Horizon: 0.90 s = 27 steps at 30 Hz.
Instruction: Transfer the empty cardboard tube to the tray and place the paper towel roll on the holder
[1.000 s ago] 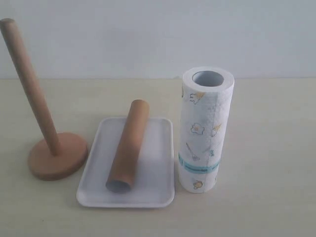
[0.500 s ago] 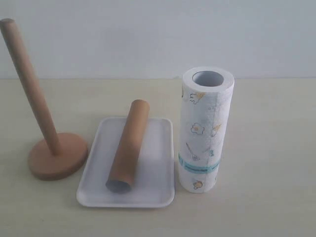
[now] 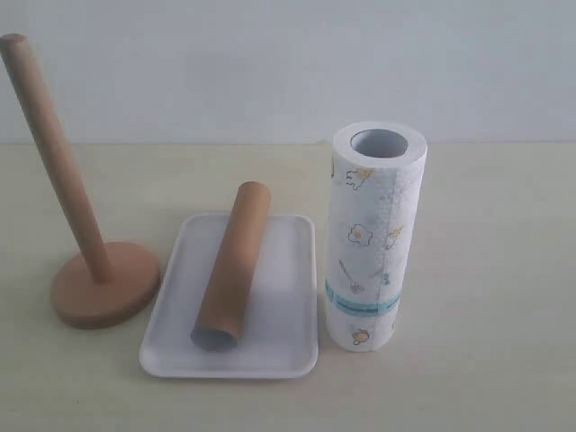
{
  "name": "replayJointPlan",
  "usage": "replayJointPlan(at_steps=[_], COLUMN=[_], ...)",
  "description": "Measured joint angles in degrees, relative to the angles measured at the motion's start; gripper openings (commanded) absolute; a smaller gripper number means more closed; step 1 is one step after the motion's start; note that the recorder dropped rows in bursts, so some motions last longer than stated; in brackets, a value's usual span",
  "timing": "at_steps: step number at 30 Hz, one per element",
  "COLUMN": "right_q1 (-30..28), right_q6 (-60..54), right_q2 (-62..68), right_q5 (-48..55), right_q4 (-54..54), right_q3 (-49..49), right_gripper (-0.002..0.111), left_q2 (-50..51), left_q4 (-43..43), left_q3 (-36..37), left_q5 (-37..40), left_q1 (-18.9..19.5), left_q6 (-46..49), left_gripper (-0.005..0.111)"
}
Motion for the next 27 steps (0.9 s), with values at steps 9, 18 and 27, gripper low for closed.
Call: replayJointPlan(at_steps=[9,18,27], right_q1=[0.00,0.00,0.00], right_q6=[0.82,20.19,38.46], right_q2=[0.00,1.09,23.41], right_q5=[-22.80,-52.74,-39.38], right_q4=[0.02,-5.72,-30.32], right_q3=[0.10,-7.12,-21.63], right_gripper=[0.000,0.000,0.000], left_q2=[0.00,0.00,0.00], left_q4=[0.00,0.00,0.00], left_q3=[0.00,0.00,0.00], left_q5=[0.00,0.00,0.00], left_q1=[0.00,0.00,0.00], left_q6=[0.11,0.11,0.11], left_gripper=[0.004,0.004,0.004])
